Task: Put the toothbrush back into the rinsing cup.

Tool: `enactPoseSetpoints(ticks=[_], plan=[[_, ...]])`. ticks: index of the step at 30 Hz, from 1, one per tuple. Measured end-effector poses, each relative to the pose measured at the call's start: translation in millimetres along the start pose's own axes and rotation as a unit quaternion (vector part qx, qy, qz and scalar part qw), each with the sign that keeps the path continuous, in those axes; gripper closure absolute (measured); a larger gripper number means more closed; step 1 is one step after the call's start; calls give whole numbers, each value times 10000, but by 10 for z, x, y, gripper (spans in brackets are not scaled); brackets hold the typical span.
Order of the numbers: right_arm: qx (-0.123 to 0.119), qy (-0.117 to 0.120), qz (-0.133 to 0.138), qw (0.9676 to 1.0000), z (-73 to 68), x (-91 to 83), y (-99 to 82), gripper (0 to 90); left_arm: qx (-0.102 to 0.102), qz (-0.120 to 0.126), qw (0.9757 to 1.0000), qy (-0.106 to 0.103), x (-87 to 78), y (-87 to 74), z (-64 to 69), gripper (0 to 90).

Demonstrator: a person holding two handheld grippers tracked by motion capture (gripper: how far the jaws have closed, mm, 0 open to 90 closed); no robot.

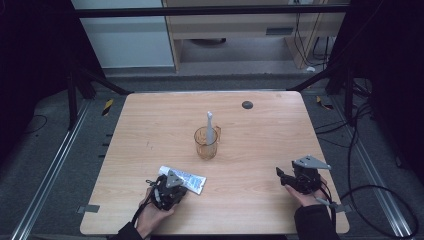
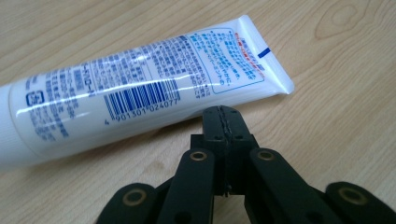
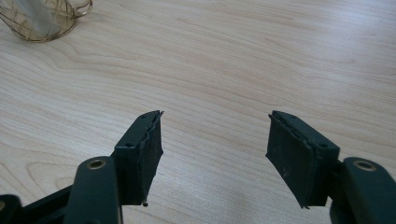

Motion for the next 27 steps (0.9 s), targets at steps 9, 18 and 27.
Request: enactPoseSetpoints(ticks=[9, 18, 27], plan=[[38, -13, -6, 10000, 11, 12, -9, 352, 82, 99, 9999, -17, 81, 97, 44, 900], [24, -4, -39, 10000, 13, 27, -21, 352, 171, 112, 9998, -53, 156, 181, 98, 900], [54, 18, -4, 10000, 16, 16, -14, 352, 33, 619, 9979, 176, -134, 412, -151, 900]])
Point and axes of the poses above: each handheld gripper's, and its own axes: x roughly forward along the jaws, y roughly out of its top, z roughly to its right, the point moved 4 cm from there along x, roughly forward along the jaws, and after that the axes turned 4 degrees about z, right-handed, at the moved point
